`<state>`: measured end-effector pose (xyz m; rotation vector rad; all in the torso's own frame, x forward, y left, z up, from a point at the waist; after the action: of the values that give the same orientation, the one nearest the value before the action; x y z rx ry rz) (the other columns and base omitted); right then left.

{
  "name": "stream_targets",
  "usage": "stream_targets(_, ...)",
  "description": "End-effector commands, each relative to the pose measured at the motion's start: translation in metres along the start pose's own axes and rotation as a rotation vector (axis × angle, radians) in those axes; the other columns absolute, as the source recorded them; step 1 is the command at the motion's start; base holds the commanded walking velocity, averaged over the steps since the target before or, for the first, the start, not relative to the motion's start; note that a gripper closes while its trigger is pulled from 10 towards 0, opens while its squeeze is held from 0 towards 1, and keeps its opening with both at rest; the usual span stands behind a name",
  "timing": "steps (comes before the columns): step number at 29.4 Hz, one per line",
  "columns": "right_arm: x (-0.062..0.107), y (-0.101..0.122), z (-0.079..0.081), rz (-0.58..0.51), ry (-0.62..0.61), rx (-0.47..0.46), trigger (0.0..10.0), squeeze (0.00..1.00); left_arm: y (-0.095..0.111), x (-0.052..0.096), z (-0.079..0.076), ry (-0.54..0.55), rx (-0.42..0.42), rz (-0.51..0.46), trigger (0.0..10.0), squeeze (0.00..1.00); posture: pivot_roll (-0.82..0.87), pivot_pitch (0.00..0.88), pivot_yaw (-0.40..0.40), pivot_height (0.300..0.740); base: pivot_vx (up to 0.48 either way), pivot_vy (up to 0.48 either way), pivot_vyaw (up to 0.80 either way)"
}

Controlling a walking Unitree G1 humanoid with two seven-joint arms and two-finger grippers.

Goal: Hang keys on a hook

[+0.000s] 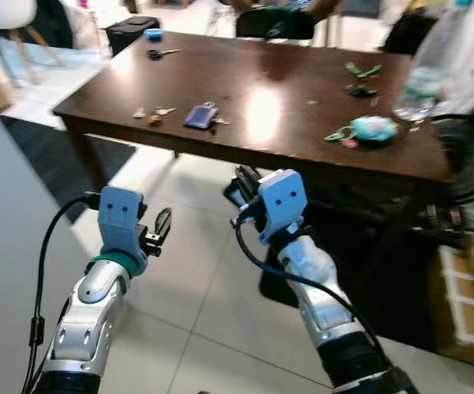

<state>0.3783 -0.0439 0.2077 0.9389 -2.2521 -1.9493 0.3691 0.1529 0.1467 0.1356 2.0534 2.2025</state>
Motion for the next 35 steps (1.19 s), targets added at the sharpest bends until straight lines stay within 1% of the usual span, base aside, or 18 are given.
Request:
stream_targets(1, -0.001, 0.0, 0.002, -0.007, 0.006, 0.002, 10.0, 0.0, -0.007, 0.002, 0.001, 0.002, -0.012, 0.021, 10.0, 0.0, 0.0, 0.037, 0.077, 0.74, 0.0, 0.0, 0.77)
stream_targets(7, -0.004, 0.005, 0.0, -0.021, 0.004, 0.007, 10.0, 0.0, -0.005, 0.002, 0.002, 0.014, -0.029, 0.021, 10.0, 0.0, -0.01, 0.035, 0.079, 0.74, 0.0, 0.0, 0.77)
stream_targets(8, -0.006, 0.009, -0.002, -0.034, -0.002, 0.006, 10.0, 0.0, 0.001, 0.002, 0.005, 0.03, -0.024, 0.009, 10.0, 0.0, -0.01, 0.035, 0.079, 0.74, 0.0, 0.0, 0.77)
stream_targets(9, -0.006, 0.009, -0.002, -0.034, -0.002, 0.006, 10.0, 0.0, 0.001, 0.002, 0.005, 0.03, -0.024, 0.009, 10.0, 0.0, -0.01, 0.035, 0.079, 0.74, 0.0, 0.0, 0.77)
stream_targets(10, -0.009, 0.016, -0.006, -0.051, -0.011, 0.002, 10.0, 0.0, 0.013, 0.003, 0.007, 0.051, -0.018, -0.014, 10.0, 0.0, -0.01, 0.037, 0.078, 0.74, 0.0, 0.0, 0.76)
stream_targets(12, -0.009, 0.016, -0.006, -0.051, -0.011, 0.002, 10.0, 0.0, 0.013, 0.003, 0.007, 0.051, -0.018, -0.014, 10.0, 0.0, -0.01, 0.037, 0.078, 0.74, 0.0, 0.0, 0.76)
stream_targets(13, -0.012, 0.023, -0.009, -0.07, -0.019, 0.0, 10.0, 0.0, 0.028, 0.003, 0.006, 0.056, 0.003, -0.038, 10.0, 0.0, 0.0, 0.039, 0.077, 0.74, 0.0, 0.0, 0.77)
stream_targets(14, -0.012, 0.023, -0.009, -0.07, -0.019, 0.0, 10.0, 0.0, 0.028, 0.003, 0.006, 0.056, 0.003, -0.038, 10.0, 0.0, 0.0, 0.039, 0.077, 0.74, 0.0, 0.0, 0.77)
stream_targets(15, -0.014, 0.028, -0.012, -0.084, -0.023, -0.001, 10.0, 0.0, 0.038, 0.004, 0.004, 0.057, 0.012, -0.057, 10.0, 0.0, 0.0, 0.039, 0.076, 0.74, 0.0, 0.0, 0.77)
stream_targets(16, -0.016, 0.033, -0.013, -0.097, -0.023, -0.002, 10.0, 0.0, 0.054, 0.005, -0.003, 0.042, -0.002, -0.099, 10.0, 0.0, 0.0, 0.04, 0.075, 0.74, 0.0, 0.0, 0.76)
stream_targets(18, -0.016, 0.033, -0.013, -0.097, -0.023, -0.002, 10.0, 0.0, 0.054, 0.005, -0.003, 0.042, -0.002, -0.099, 10.0, 0.0, 0.0, 0.04, 0.075, 0.74, 0.0, 0.0, 0.76)
stream_targets(19, -0.016, 0.036, -0.013, -0.106, -0.021, -0.002, 10.0, 0.0, 0.064, 0.007, -0.01, 0.023, -0.023, -0.127, 10.0, 0.0, 0.0, 0.04, 0.075, 0.74, 0.0, 0.0, 0.76)
stream_targets(21, -0.016, 0.036, -0.013, -0.106, -0.021, -0.002, 10.0, 0.0, 0.064, 0.007, -0.01, 0.023, -0.023, -0.127, 10.0, 0.0, 0.0, 0.04, 0.075, 0.74, 0.0, 0.0, 0.76)
stream_targets(22, -0.017, 0.038, -0.012, -0.112, -0.018, -0.005, 10.0, 0.0, 0.073, 0.009, -0.015, 0.013, -0.059, -0.168, 10.0, 0.0, 0.0, 0.043, 0.075, 0.74, 0.0, 0.0, 0.76)
stream_targets(25, -0.016, 0.043, -0.008, -0.125, -0.009, -0.015, 10.0, 0.0, 0.08, 0.015, -0.021, 0.002, -0.082, -0.21, 10.0, 0.0, 0.0, 0.049, 0.077, 0.74, 0.0, 0.0, 0.76)
stream_targets(27, -0.016, 0.043, -0.008, -0.125, -0.009, -0.015, 10.0, 0.0, 0.08, 0.015, -0.021, 0.002, -0.082, -0.21, 10.0, 0.0, 0.0, 0.049, 0.077, 0.74, 0.0, 0.0, 0.76)
stream_targets(29, -0.016, 0.047, -0.007, -0.135, -0.002, -0.018, 10.0, 0.0, 0.088, 0.018, -0.021, 0.017, -0.114, -0.246, 10.0, 0.0, 0.0, 0.052, 0.076, 0.74, 0.0, 0.0, 0.76)
stream_targets(35, -0.017, 0.051, -0.007, -0.145, 0.001, -0.02, 10.0, 0.0, 0.093, 0.02, -0.023, 0.028, -0.128, -0.256, 10.0, 0.0, 0.0, 0.053, 0.075, 0.74, 0.0, 0.0, 0.76)
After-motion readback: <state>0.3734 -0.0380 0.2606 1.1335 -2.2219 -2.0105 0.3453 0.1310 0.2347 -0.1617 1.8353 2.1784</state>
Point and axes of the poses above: a point about 5 cm out from each wrist's last joint towards the gripper, its own x axis pointing back from the gripper into the wrist, its own y axis along the axis of the wrist's last joint, z = x × y, the point moved 6 cm from there along -x, pointing out of the wrist towards the gripper, and after that the axes turned 3 degrees about -x, right-handed, at the moved point
